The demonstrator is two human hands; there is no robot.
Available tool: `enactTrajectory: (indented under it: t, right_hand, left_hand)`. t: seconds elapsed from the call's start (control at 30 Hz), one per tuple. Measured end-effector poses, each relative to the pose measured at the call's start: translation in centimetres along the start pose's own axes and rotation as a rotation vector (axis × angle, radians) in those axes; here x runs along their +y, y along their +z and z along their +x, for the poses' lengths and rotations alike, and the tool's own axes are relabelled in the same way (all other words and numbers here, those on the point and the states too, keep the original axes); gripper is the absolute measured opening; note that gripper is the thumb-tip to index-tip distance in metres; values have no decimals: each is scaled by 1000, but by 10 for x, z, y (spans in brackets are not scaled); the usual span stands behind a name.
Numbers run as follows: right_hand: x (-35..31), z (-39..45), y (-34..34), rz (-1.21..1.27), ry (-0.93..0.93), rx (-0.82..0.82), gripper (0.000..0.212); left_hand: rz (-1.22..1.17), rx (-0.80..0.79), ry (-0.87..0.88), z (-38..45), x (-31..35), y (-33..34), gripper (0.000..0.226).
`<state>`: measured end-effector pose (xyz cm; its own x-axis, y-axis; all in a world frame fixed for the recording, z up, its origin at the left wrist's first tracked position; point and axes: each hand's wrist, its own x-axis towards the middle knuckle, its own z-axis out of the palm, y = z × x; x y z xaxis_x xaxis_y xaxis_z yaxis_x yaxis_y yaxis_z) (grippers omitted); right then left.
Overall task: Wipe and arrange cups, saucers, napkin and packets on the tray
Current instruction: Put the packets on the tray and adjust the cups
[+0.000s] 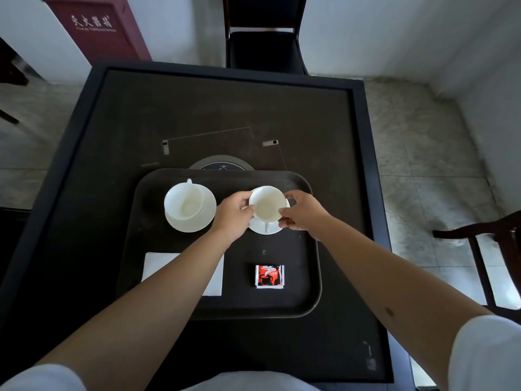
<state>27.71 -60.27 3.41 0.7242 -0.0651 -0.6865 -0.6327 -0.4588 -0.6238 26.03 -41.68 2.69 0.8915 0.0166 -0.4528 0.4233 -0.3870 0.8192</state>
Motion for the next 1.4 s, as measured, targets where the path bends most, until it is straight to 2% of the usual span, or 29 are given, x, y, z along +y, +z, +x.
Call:
enactTrajectory:
  t: [0.1,0.33,0.57,0.73,0.9,1.0,1.13,1.27,1.4]
  right_hand:
    - [1,-2,-1,-11,-34,-2,37]
    - [8,-6,7,-31,-98,4,41]
    - [8,-10,11,-104,-140,30,45]
    - [12,-24,10,-207,-173,108,74]
    - [16,-46,16,-519,-301,194,93]
    - [8,-62,27,-763,-445,232,100]
    - [-12,-76,51,-1017,-587,177,111]
    - [-33,-82,82,-1075,-611,134,114]
    - [-48,-83,109,-1075,-643,120,113]
  left_hand:
    - [67,-51,52,-3,0,-2,41]
    - [54,7,63,-12,-6,3,39]
    - [39,-27,62,-12,-10,3,42]
    - [17,-56,-40,-19,-6,-4,69]
    - [201,34,90,-43,-4,-19,69]
    - [303,88,162,-63,-8,-37,70]
    - [553,142,201,-84,-20,-66,71]
    - [750,187,165,-94,-33,-97,77]
    - [831,215,114,-97,-39,-128,82]
